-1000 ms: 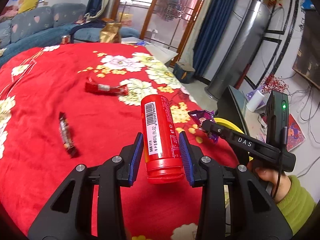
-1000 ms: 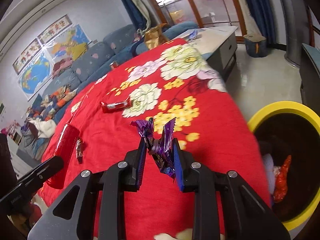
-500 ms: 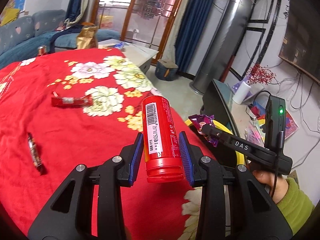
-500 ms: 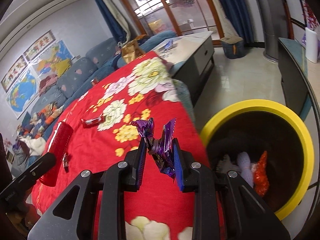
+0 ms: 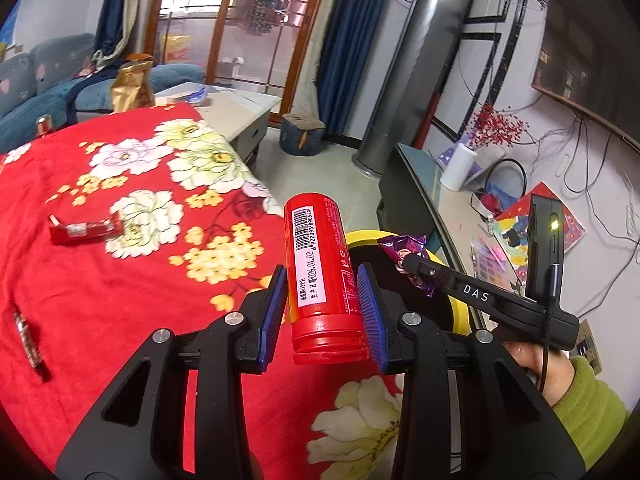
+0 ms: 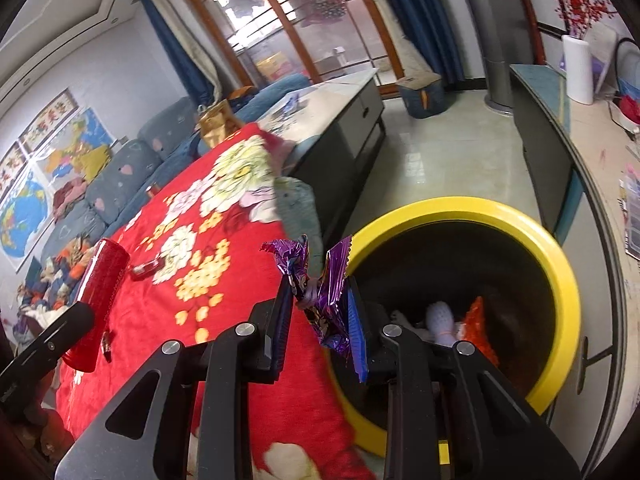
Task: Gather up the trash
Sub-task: 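Open both grippers to drop the red tube and purple wrapper into the bin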
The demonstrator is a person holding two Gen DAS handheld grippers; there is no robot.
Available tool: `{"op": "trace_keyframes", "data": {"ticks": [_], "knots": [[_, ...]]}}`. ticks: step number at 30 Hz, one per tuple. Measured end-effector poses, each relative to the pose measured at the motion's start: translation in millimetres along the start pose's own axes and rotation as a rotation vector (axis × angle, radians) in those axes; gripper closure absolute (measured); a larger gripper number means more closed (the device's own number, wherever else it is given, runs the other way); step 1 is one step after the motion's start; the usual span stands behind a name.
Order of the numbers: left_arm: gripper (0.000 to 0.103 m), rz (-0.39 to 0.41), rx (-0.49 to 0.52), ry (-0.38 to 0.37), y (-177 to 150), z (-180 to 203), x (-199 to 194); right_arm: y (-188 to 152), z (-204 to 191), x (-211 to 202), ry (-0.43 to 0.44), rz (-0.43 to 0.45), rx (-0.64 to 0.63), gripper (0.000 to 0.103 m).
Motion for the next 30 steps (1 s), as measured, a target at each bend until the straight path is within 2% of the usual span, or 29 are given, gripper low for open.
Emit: {"op": "trace_keyframes", "data": {"ticks": [12,22,26,27,28,29,30], "knots": [[0.074,-0.051,0.065,-0.048,-6.9,36.8,33.7,0.4,53.0,-13.2,-0.073,0.017,0.087,0.076],[0.074,-0.095,0.113,-0.085,-13.6,62.9,61.8,-2.2,79.1,-21.6,-0.100,0.031,0.140,0.075],[0.077,-0.080,0.133,-0.111,-8.9,76.0,66.9,-2.2,86.8,-25.4,-0.106,0.038,0.158,0.069],[0.075,-0.074,0.137,-0.123,-6.9,79.3,68.1,-1.9,88.9,-26.4,-0.110,0.037,0.160,0.061],[0.067,-0.082,0.136,-0.138,-7.0,82.2,69.9,-1.5,91.0,-27.9,-0.116,0.040,0.165,0.051],[0.041,-0.088,0.127,-0.148,-6.2,82.3,71.2,-1.5,92.5,-29.8,-0.121,0.045,0.170,0.048],[0.023,-0.071,0.111,-0.140,-4.0,79.0,69.7,-1.5,94.7,-31.5,-0.130,0.049,0.177,0.047]]}}
Point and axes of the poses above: each gripper's, at about its wrist camera, not at the fingertips, and x roughly the way its jaws point, z to its right, y to its top, the point moved 8 cm from there along x, roughly the way its jaws point, and after that the axes turned 5 degrees about -x, right-handed, at the moved point
